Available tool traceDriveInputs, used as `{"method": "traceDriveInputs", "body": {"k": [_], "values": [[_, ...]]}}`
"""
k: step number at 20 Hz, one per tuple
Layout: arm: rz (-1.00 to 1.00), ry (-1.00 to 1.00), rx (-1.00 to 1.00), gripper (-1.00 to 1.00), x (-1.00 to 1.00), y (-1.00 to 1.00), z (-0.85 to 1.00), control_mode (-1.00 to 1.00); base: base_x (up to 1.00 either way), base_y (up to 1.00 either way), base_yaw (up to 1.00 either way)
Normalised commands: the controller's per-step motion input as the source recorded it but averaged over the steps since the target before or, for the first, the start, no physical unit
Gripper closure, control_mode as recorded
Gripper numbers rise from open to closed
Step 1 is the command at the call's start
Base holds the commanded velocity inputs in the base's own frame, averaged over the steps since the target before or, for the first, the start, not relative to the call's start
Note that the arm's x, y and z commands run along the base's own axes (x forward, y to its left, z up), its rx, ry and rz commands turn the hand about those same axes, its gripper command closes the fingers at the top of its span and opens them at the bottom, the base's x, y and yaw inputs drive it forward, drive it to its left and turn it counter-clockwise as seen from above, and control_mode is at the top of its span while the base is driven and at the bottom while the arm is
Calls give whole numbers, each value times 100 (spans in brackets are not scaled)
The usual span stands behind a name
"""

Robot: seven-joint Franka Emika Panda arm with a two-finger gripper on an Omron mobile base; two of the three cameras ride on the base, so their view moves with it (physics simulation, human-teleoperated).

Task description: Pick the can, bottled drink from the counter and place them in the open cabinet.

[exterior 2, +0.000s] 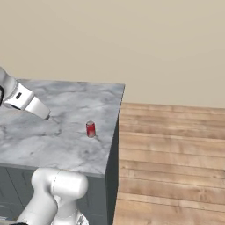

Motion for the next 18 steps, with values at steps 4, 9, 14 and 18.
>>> {"method": "traceDriveInputs", "body": {"k": [4,9,14,18], "values": [[0,0,0,-100,0,0,0,100,16,0,0],[0,0,0,-100,0,0,0,100,2,0,0],[11,-1,0,-100,38,-12,-8,-100,0,0,0],[41,-6,5,-100,26,-54,0,-100,0,0,0]]}}
